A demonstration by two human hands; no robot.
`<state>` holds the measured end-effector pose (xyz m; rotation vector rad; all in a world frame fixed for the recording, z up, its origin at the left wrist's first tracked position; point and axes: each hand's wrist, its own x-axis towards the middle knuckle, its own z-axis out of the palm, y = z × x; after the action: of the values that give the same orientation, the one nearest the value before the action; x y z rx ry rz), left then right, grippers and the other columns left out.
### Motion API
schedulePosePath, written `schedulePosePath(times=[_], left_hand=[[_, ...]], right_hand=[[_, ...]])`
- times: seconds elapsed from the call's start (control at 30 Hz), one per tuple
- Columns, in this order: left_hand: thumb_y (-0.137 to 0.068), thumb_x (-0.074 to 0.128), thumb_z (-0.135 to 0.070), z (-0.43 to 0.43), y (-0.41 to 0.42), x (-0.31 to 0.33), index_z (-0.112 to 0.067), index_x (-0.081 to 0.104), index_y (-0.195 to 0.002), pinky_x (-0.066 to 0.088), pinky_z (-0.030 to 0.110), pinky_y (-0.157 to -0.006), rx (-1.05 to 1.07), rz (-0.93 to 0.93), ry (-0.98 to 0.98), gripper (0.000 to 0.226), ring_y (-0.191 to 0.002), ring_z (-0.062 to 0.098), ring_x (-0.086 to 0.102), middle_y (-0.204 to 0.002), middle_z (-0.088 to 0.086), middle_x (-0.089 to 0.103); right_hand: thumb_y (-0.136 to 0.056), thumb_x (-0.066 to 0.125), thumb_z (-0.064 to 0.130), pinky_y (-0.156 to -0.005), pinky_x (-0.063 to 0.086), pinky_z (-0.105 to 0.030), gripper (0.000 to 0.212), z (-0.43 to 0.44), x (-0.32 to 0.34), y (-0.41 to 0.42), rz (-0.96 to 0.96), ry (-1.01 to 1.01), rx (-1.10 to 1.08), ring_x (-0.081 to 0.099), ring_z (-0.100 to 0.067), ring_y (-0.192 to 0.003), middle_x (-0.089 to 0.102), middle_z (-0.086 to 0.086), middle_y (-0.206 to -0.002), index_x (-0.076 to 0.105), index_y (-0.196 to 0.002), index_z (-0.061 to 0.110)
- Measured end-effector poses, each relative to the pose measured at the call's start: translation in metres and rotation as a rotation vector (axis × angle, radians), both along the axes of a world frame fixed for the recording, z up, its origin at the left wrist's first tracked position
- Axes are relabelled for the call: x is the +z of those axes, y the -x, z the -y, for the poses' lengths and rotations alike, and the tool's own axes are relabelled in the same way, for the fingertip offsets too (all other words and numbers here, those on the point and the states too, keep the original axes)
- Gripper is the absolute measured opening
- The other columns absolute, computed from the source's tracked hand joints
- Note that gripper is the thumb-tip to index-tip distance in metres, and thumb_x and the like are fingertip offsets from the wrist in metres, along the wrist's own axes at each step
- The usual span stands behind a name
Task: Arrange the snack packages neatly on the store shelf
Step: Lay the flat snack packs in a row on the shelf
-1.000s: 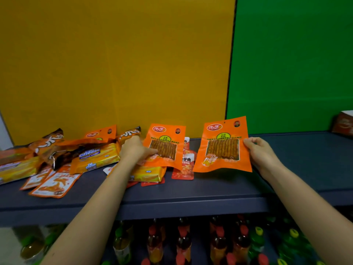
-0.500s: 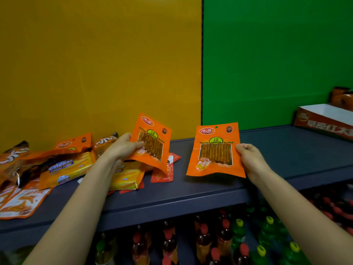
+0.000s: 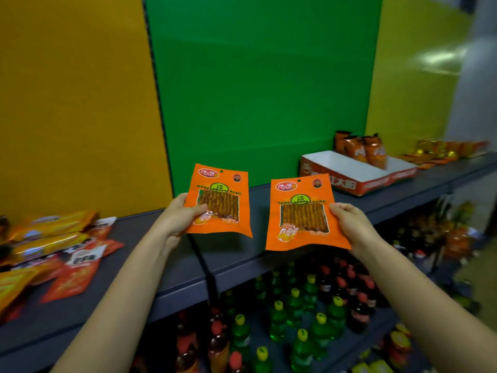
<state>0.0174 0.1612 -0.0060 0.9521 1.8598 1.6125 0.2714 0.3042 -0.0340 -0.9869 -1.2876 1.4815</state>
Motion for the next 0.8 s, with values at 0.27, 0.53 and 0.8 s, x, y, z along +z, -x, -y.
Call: schedulePosePath(times=[0.27, 0.53, 0.8], left_hand=[[-0.092, 0.054, -0.005, -0.131, -0.141, -0.028, -0.005, 0.045, -0.127, 0.05, 0.028, -0.07, -0.208, 0.124, -0.043, 0.036, -0.075, 0.015, 0.06, -0.09, 0.004, 0.063], [-0.094, 0.053, -0.008, -0.245, -0.279, -0.037, -0.008, 0.047, -0.123, 0.052, 0.029, -0.071, -0.423, 0.147, 0.001, 0.029, -0.076, 0.016, 0.063, -0.101, 0.009, 0.065], [-0.094, 0.052, -0.008, -0.364, -0.377, -0.046, -0.006, 0.05, -0.122, 0.051, 0.03, -0.07, -0.541, 0.157, -0.018, 0.028, -0.079, 0.018, 0.063, -0.114, 0.015, 0.065]], right_hand=[[-0.1, 0.042, 0.02, -0.031, 0.044, -0.017, 0.016, -0.091, -0.004, -0.153, 0.053, -0.026, -0.15, 0.057, -0.006, -0.032, 0.058, -0.009, -0.074, 0.05, -0.109, 0.009], [-0.1, 0.041, 0.018, -0.035, 0.047, -0.018, 0.026, -0.154, -0.012, -0.301, 0.017, 0.009, -0.341, 0.06, -0.007, -0.035, 0.062, -0.009, -0.07, 0.052, -0.118, 0.003], [-0.1, 0.041, 0.018, -0.035, 0.047, -0.018, 0.025, -0.221, -0.031, -0.383, 0.018, 0.036, -0.475, 0.06, -0.008, -0.035, 0.063, -0.012, -0.071, 0.052, -0.114, -0.001]])
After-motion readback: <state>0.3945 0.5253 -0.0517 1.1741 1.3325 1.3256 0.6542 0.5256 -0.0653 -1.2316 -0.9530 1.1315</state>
